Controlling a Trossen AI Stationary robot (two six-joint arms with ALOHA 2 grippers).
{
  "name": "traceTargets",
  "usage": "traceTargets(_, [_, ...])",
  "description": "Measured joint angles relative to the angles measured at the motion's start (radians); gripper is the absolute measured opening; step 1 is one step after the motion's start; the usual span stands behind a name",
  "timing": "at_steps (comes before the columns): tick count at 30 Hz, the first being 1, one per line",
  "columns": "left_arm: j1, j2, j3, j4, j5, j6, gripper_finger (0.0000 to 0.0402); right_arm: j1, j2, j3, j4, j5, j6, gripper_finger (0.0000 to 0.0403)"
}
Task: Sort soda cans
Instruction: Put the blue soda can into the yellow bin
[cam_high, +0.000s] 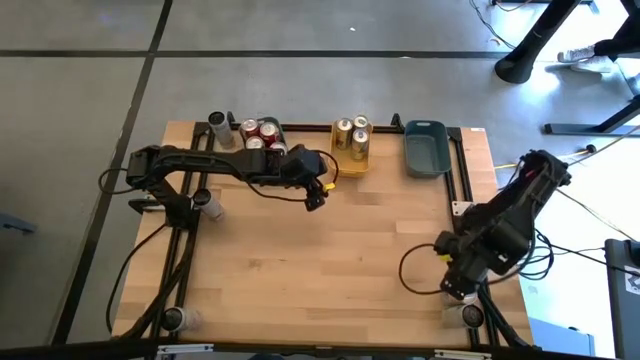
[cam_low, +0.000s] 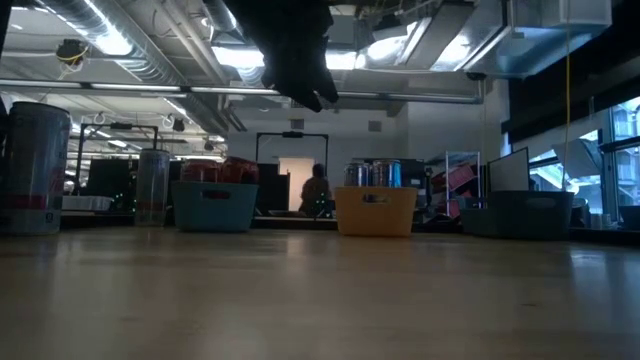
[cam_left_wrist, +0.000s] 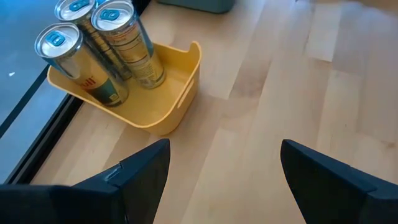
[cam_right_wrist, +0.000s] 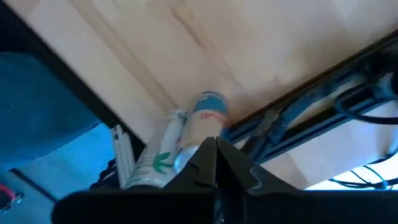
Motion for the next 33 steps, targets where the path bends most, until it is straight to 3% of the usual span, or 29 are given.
traceTargets(4, [0.001, 0.000, 0.000, 0.001, 0.000, 0.004, 0.0294, -0.007, 0.008, 0.000, 0.011, -0.055, 0.043, 0.0029])
traceTargets(7, [0.003, 0.000, 0.000, 0.008, 0.000, 0.026, 0.0294, -0.012, 0.008, 0.000, -0.032, -0.114, 0.137, 0.0075])
traceTargets(15, [0.003, 0.000, 0.000, 0.010, 0.000, 0.056, 0.0294, -0.012, 0.023, 0.001, -0.084, -0.139, 0.262, 0.0289])
traceTargets(19, [0.003, 0.000, 0.000, 0.010, 0.000, 0.068, 0.0294, -0.009, 0.080, 0.000, -0.082, -0.243, 0.263, 0.0383])
traceTargets(21, [0.003, 0.000, 0.000, 0.010, 0.001, 0.072, 0.0294, 0.017, 0.096, 0.000, -0.081, -0.270, 0.261, 0.0390])
traceTargets(25, [0.003, 0.000, 0.000, 0.010, 0.001, 0.073, 0.0294, 0.039, 0.123, 0.000, -0.071, -0.286, 0.260, 0.0354])
traceTargets(33, [0.003, 0.000, 0.000, -0.003, 0.002, 0.075, 0.0294, 0.076, 0.132, -0.011, -0.049, -0.184, 0.318, 0.0317])
